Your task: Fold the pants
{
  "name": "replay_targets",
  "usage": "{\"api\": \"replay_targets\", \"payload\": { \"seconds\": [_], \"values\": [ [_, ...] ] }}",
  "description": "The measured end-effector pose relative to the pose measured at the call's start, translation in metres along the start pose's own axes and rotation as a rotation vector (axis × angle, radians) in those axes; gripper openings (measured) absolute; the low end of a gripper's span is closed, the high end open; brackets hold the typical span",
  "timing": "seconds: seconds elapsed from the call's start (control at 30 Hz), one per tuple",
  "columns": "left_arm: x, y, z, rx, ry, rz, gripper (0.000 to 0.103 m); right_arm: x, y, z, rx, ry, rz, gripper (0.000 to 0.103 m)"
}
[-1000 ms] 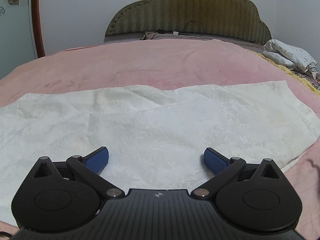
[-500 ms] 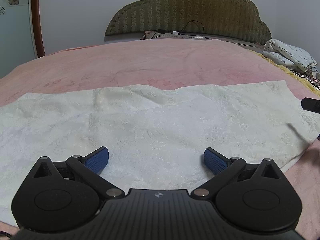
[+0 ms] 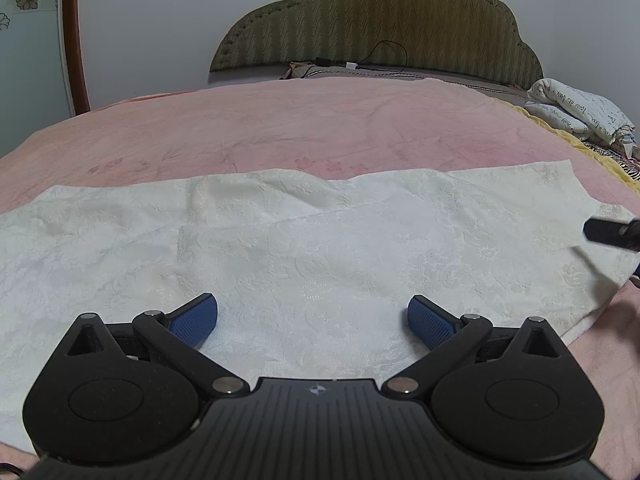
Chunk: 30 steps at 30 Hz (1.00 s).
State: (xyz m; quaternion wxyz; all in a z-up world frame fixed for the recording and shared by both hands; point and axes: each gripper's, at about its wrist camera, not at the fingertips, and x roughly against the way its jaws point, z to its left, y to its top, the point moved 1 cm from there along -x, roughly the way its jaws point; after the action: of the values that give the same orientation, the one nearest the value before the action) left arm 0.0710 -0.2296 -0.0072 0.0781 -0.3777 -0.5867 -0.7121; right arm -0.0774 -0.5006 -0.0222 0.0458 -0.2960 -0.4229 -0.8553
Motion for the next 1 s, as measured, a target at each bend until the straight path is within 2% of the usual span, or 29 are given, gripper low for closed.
{"api": "replay_targets", "payload": {
  "seconds": [0.03,0.07,0.1,0.17,0.23,0.33,0.4,0.5,0.57,0.7,0.8,0.9,1.0],
  "values": [
    [0.0,0.0,0.0,0.0,0.0,0.0,0.103,-0.001,0.0,0.001,0.02,-0.047,-0.002,0.042],
    [0.0,0.0,0.0,0.0,0.0,0.0,0.103,-0.002,0.0,0.0,0.014,-0.066,-0.002,0.027],
    [0.0,0.0,0.0,0.0,0.0,0.0,0.103,-0.002,0.0,-0.004,-0.011,-0.05,-0.001,0.019],
    [0.0,0.0,0.0,0.0,0.0,0.0,0.103,-0.002,0.0,-0.01,-0.041,-0.027,-0.009,0.018],
    [0.0,0.0,0.0,0.003,-0.002,0.0,0.103,0.0,0.0,-0.005,-0.016,-0.038,-0.021,0.018],
    [0.002,0.001,0.005,0.014,-0.031,-0.005,0.102,0.004,0.001,0.015,0.1,-0.09,-0.055,0.017],
    [0.005,0.003,0.013,0.045,-0.079,-0.009,0.099,0.009,0.0,0.036,0.231,-0.138,-0.09,0.016],
    [0.007,0.012,0.034,0.18,-0.225,0.015,0.098,0.017,-0.01,0.077,0.493,-0.217,-0.15,0.016],
    [0.007,0.019,0.049,0.301,-0.345,0.04,0.095,0.021,-0.023,0.107,0.661,-0.236,-0.197,0.016],
    [0.001,0.027,0.074,0.529,-0.568,0.108,0.096,0.029,-0.053,0.157,0.899,-0.203,-0.251,0.016],
    [-0.003,0.027,0.08,0.614,-0.72,0.137,0.097,0.029,-0.073,0.179,0.988,-0.158,-0.242,0.016],
    [-0.013,0.028,0.075,0.644,-0.768,0.176,0.097,0.02,-0.086,0.188,1.026,-0.143,-0.212,0.016],
    [-0.026,0.024,0.071,0.659,-0.733,0.211,0.097,0.01,-0.087,0.185,1.01,-0.173,-0.166,0.016]
  ]
}}
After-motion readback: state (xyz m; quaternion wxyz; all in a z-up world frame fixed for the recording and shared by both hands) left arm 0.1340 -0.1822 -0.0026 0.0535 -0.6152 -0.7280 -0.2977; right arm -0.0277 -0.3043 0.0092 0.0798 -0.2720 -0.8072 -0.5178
